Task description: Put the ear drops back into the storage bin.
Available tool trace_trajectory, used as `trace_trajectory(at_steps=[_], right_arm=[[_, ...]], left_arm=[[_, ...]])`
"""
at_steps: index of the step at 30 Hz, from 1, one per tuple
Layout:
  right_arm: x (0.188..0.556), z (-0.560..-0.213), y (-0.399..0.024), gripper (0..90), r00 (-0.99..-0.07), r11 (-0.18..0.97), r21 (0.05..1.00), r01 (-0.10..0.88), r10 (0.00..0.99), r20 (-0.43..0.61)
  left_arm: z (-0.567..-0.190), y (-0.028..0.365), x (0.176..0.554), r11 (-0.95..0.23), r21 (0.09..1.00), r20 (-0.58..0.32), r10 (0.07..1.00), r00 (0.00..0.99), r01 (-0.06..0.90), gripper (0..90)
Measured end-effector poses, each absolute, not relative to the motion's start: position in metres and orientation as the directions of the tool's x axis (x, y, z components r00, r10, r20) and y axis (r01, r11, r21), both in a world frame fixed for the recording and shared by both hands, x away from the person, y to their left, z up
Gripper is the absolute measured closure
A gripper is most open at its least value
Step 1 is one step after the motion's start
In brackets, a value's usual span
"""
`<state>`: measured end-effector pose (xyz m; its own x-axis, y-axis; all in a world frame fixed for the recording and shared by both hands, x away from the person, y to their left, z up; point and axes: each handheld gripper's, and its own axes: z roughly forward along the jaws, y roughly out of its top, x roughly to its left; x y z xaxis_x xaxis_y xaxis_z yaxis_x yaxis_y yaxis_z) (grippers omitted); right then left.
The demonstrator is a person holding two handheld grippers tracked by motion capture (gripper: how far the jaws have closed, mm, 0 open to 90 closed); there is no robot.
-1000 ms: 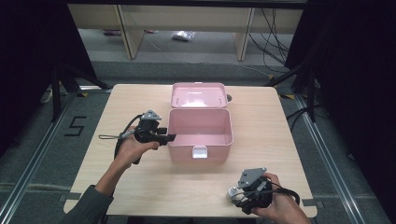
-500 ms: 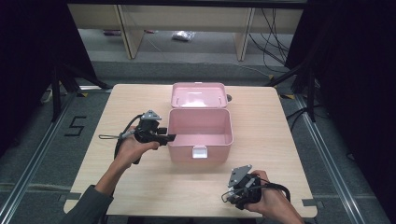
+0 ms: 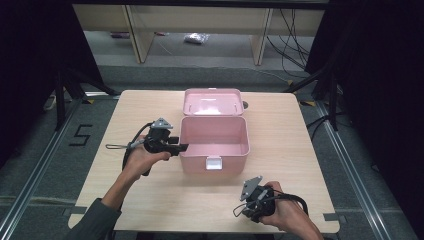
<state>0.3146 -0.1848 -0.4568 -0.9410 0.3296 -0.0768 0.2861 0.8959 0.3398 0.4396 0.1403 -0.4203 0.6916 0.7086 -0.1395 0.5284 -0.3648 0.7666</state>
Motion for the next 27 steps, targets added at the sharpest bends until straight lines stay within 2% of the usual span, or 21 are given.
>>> trace_trajectory(at_steps=[6,9,12,14,21,27], right_arm=[[0.314,-0.456,-0.183,56.5,-0.939,0.899,0.323,0.295,0.335,-0.075],[0.317,-0.457,-0.182,59.0,-0.952,0.914,0.307,0.267,0.300,-0.067],[0.315,-0.456,-0.182,59.6,-0.945,0.908,0.303,0.289,0.321,-0.062],[0.317,-0.455,-0.182,60.2,-0.954,0.915,0.308,0.259,0.293,-0.067],[0.316,-0.446,-0.182,60.3,-0.949,0.907,0.316,0.277,0.310,-0.059],[0.322,-0.433,-0.182,60.3,-0.955,0.903,0.348,0.250,0.289,-0.064]], left_arm=[[-0.420,0.140,0.440,-0.367,0.766,-0.138,0.708,0.692,0.528,51.7],[-0.420,0.140,0.440,-0.365,0.766,-0.140,0.708,0.692,0.529,51.7],[-0.420,0.140,0.440,-0.363,0.767,-0.142,0.708,0.691,0.529,51.6],[-0.420,0.140,0.440,-0.362,0.767,-0.143,0.708,0.692,0.529,51.6],[-0.420,0.141,0.440,-0.363,0.765,-0.145,0.707,0.692,0.531,51.5],[-0.420,0.141,0.440,-0.362,0.765,-0.147,0.706,0.692,0.532,51.4]])
